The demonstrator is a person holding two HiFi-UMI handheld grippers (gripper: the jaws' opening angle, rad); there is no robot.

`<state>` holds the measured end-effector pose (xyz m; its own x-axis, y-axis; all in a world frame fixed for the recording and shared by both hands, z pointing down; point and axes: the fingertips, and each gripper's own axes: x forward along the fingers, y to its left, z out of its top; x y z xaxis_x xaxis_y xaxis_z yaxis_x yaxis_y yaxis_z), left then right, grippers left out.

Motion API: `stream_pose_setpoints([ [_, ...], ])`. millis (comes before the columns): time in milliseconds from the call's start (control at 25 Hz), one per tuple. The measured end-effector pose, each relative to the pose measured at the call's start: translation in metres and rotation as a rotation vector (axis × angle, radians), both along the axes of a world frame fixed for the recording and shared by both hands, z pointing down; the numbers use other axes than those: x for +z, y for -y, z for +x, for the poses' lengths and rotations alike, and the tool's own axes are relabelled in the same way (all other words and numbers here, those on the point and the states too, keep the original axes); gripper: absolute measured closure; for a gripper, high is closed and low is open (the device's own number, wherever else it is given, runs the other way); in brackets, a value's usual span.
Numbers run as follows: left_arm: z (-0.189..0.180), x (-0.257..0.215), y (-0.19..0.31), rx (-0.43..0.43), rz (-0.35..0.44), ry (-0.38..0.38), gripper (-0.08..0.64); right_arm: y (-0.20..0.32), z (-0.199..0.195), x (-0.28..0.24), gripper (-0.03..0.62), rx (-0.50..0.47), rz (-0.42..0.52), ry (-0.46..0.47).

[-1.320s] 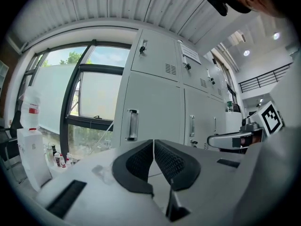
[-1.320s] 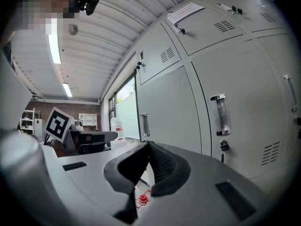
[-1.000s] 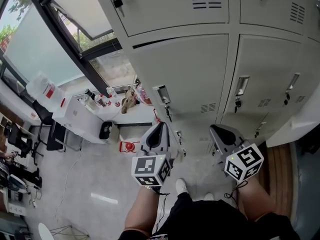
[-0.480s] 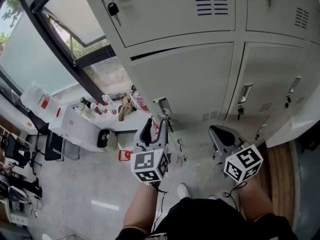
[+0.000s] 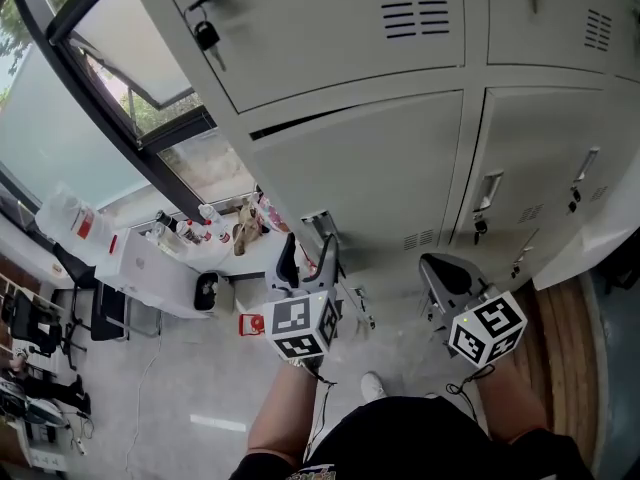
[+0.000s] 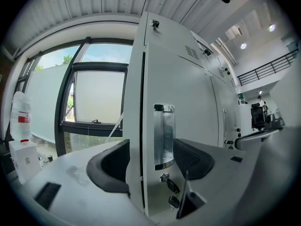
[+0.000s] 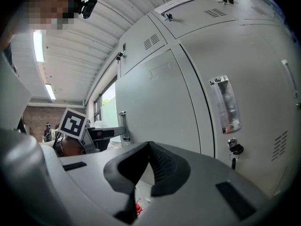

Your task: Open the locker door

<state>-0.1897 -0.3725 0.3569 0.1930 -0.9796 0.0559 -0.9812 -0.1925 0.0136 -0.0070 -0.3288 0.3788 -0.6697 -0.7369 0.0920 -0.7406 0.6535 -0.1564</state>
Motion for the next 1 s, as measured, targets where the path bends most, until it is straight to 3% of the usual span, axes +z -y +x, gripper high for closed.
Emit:
stream_pose_setpoints([
  [520,0.005,0.005,0.012,0.040,0.009,-0.053,0.302,0.011,0.013,0.005,0.538,0.043,-0.021,0.010],
  [840,0.005,0.006,0.010,0.029,-0.003,-0.045,0.341,0.012,0.013,0.005,0.538,0.030,-0.026,0.009],
  [920,0.000,0.006,0.008,0.002,-0.008,-0.033,0.413,0.012,0.012,0.005,0.538,0.022,-0.026,0.009],
  [1000,0.000,0.006,0.006,-0.004,-0.009,-0.025,0.414,0.011,0.012,0.005,0.538,0.014,-0.025,0.008],
])
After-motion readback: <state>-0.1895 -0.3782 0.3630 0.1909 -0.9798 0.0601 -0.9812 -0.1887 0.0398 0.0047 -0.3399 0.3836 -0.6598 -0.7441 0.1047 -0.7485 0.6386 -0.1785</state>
